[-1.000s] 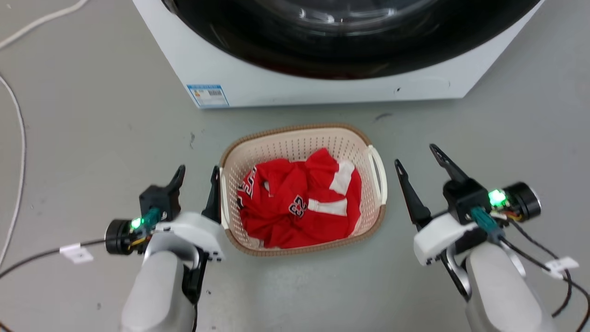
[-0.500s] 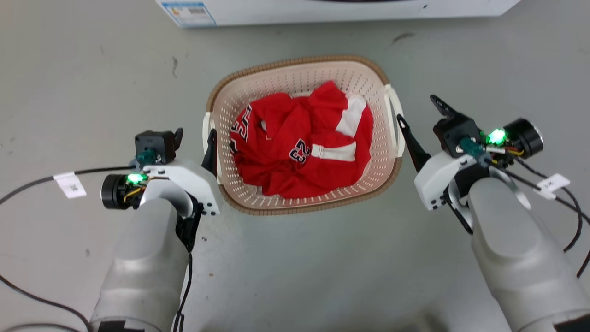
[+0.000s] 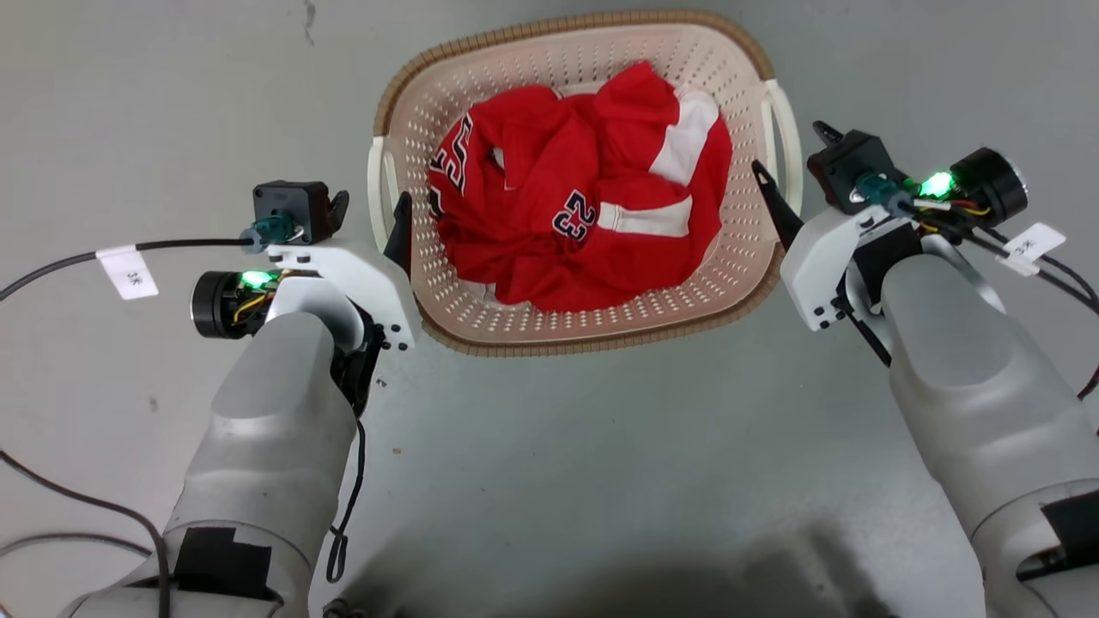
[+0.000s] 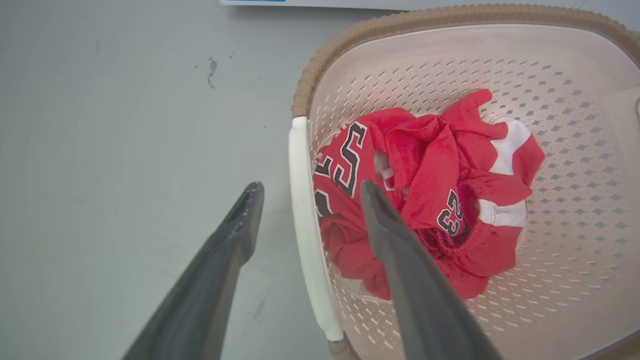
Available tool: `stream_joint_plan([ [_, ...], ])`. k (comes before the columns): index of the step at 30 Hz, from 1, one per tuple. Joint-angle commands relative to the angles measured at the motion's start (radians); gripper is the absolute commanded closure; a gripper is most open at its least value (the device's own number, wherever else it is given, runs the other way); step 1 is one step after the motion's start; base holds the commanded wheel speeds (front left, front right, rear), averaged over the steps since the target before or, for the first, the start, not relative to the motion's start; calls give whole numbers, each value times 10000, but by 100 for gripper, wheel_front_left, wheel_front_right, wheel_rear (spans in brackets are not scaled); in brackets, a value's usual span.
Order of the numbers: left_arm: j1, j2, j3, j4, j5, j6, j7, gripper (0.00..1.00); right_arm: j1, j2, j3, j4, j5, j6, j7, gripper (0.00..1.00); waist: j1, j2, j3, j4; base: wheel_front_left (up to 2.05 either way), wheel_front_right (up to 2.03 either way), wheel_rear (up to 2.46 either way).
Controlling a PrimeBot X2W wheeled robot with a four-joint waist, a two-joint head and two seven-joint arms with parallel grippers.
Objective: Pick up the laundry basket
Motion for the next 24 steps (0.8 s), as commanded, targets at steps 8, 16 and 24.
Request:
stream_joint_plan([
  [8, -506, -125, -579, 279, -425, -16, -28, 0, -710, -70, -297, 1071, -185, -7, -15, 0, -1, 0, 648, 105, 0, 0, 0],
  [16, -712, -157, -1098, 483, -863, -18, -10, 0, -907, 70, -461, 1476, -218, -7, 94, 0, -1, 0, 930, 88, 0, 0, 0],
  [24, -899, -84, -1556, 617, -1156, -19, 90, 100, -1071, 164, -533, 1609, -354, -7, 168, 60, -1, 0, 1155, 67, 0, 0, 0],
])
